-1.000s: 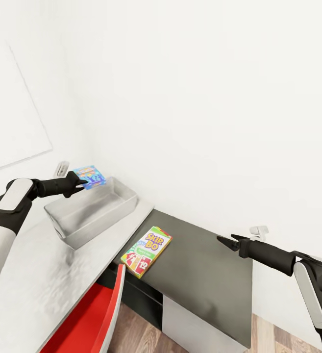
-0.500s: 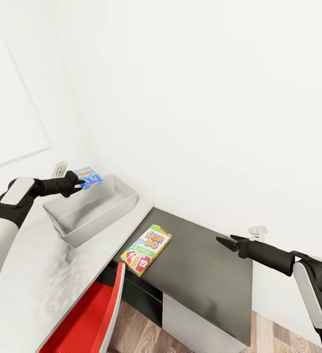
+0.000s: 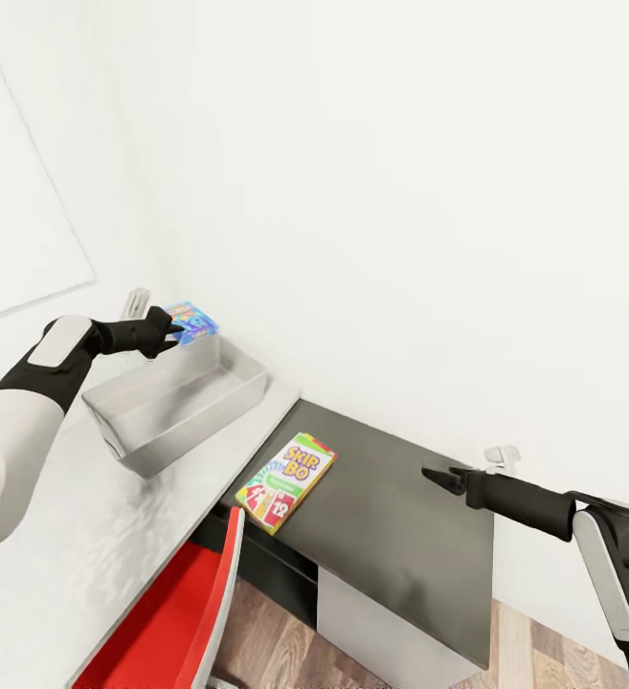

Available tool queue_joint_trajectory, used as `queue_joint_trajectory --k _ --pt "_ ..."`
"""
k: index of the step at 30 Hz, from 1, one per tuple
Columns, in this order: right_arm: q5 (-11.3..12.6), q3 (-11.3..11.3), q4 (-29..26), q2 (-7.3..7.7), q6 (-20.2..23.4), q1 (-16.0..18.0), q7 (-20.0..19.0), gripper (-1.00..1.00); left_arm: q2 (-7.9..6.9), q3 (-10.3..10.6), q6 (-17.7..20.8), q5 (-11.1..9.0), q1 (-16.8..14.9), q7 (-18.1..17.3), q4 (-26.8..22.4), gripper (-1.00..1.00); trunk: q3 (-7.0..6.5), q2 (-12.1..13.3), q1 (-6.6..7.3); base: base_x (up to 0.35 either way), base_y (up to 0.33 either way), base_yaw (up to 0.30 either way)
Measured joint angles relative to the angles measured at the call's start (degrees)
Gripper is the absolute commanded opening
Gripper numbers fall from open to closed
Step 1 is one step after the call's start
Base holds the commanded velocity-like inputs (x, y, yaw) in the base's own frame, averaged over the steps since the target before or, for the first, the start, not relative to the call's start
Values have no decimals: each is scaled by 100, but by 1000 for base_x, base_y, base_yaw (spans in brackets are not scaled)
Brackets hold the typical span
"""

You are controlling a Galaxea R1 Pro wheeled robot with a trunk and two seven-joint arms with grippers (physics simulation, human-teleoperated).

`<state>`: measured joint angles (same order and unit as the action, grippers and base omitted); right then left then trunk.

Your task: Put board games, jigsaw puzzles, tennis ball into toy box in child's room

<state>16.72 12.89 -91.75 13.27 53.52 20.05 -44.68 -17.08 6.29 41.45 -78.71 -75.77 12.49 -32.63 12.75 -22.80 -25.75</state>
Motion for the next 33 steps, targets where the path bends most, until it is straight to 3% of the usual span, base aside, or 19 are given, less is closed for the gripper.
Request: queue_joint_trajectory --k 10,33 --pt "-1 22 -11 31 97 2 0 100 166 7 -103 45 -473 29 461 -100 93 0 0 0 0 0" --pt "-2 25 -41 11 108 2 2 100 181 31 -109 62 -555 -31 545 -100 306 0 0 0 0 0"
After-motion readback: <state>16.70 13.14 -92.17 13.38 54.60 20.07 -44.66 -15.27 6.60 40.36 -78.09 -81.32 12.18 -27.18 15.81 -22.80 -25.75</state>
